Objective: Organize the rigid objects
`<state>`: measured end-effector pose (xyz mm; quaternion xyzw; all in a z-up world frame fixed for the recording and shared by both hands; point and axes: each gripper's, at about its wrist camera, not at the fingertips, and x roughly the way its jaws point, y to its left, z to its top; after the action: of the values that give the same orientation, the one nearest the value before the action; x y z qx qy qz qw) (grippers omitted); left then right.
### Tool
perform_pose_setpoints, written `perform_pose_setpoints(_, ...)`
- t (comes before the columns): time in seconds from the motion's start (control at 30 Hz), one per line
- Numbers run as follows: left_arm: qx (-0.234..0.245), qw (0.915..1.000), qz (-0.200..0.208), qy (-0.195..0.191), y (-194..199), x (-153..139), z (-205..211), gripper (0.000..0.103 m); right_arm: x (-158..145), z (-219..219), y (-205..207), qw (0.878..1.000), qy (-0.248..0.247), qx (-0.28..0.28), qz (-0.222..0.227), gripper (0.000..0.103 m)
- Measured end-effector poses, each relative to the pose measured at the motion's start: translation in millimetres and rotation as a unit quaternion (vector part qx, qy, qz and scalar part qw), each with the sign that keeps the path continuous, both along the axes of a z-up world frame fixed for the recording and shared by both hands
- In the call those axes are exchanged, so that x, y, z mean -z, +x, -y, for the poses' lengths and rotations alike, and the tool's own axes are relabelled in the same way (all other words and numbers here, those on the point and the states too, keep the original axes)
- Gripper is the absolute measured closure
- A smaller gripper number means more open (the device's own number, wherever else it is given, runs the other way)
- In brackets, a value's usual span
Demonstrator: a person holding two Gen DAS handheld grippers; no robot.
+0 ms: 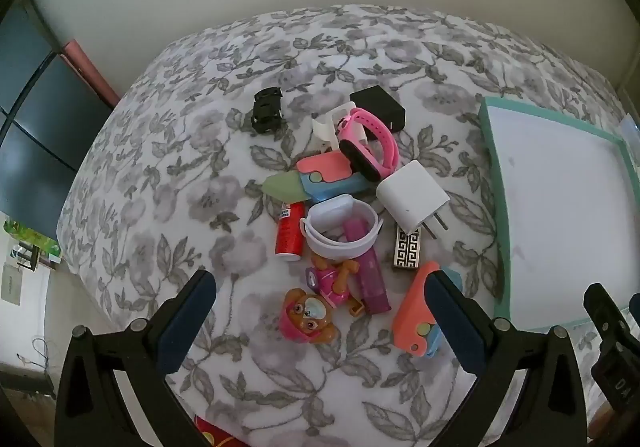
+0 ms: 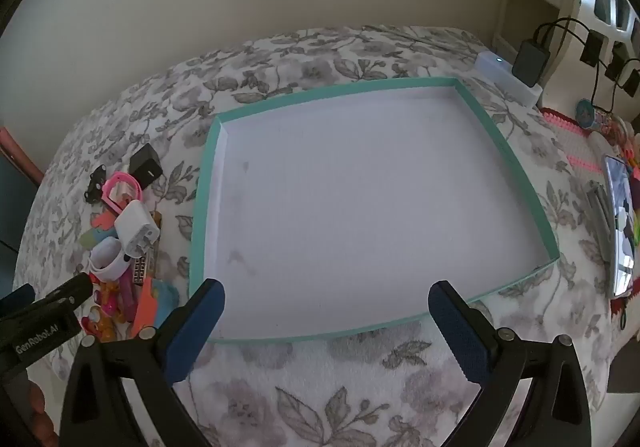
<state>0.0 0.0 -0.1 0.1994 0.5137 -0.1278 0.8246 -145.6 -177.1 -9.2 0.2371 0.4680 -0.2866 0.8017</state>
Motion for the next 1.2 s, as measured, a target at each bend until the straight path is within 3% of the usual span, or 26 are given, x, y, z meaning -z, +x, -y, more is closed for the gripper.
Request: perform_pose_setpoints(1.2,-0.017,0.9998,0.004,-0.010,2.1,-2.8,-3.6,0.000,3.3,-2.1,1.3,1.000,-0.004,-0.001,-0.012,0.000)
